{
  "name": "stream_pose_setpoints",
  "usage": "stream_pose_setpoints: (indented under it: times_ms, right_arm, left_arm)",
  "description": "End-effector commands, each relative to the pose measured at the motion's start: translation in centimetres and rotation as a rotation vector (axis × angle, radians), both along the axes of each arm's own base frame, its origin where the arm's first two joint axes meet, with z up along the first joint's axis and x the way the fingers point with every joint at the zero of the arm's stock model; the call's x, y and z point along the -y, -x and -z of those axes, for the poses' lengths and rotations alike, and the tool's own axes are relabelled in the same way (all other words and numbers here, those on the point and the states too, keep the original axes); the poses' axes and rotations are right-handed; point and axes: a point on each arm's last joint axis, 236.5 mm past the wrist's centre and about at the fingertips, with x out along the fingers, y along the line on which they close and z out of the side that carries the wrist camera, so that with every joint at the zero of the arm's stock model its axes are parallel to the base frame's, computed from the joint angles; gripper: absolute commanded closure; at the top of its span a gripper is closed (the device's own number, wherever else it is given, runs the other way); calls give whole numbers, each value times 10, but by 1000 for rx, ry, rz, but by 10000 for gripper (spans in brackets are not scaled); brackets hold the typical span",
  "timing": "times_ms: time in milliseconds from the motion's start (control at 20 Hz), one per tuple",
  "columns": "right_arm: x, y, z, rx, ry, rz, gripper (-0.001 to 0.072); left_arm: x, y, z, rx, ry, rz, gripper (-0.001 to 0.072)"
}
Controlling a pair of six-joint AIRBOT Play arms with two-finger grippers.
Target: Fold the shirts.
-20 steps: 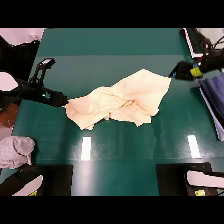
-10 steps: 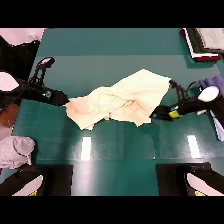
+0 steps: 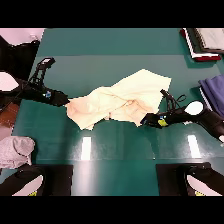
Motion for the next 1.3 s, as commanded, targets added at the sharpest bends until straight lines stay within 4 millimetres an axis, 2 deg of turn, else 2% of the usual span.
stream_pose_setpoints:
  times_ms: [0, 150, 450, 550, 600, 650, 700, 750, 800, 1050, 1150, 1250]
  right_arm:
    - [-3, 3, 10, -55, -7, 24, 276]
    - [-12, 3, 23, -123, -44, 57, 276]
    - [-16, -1, 35, -133, -38, 67, 281]
    - [-23, 1, 39, -128, -31, 47, 426]
    - [-26, 2, 39, -116, -25, 37, 452]
    - [-28, 1, 39, -105, -24, 34, 556]
    - [-27, -1, 37, -86, -23, 25, 623]
    - [-27, -4, 33, -61, -24, 24, 663]
    - [-25, -9, 27, -32, -27, 30, 693]
    - [1, -34, -22, 122, -61, 118, 697]
    - [12, -41, -52, 202, -82, 151, 698]
    - [27, -58, -105, 332, -101, 181, 699]
  left_arm:
    - [5, 1, -2, -6, 23, 1, 682]
    - [7, 2, -3, -9, 37, 2, 682]
    - [8, 2, -4, -8, 40, 1, 682]
    - [8, 2, -3, -9, 40, 2, 682]
    - [8, 2, -3, -9, 40, 2, 682]
    - [8, 2, -3, -9, 40, 2, 682]
    - [8, 2, -3, -9, 40, 2, 682]
    - [8, 3, -3, -12, 40, 3, 682]
    - [8, 3, -3, -14, 39, 4, 682]
    - [8, 2, -3, -11, 40, 3, 682]
    - [8, -1, -10, 7, 40, 4, 682]
    - [7, -15, -43, 94, 37, 6, 683]
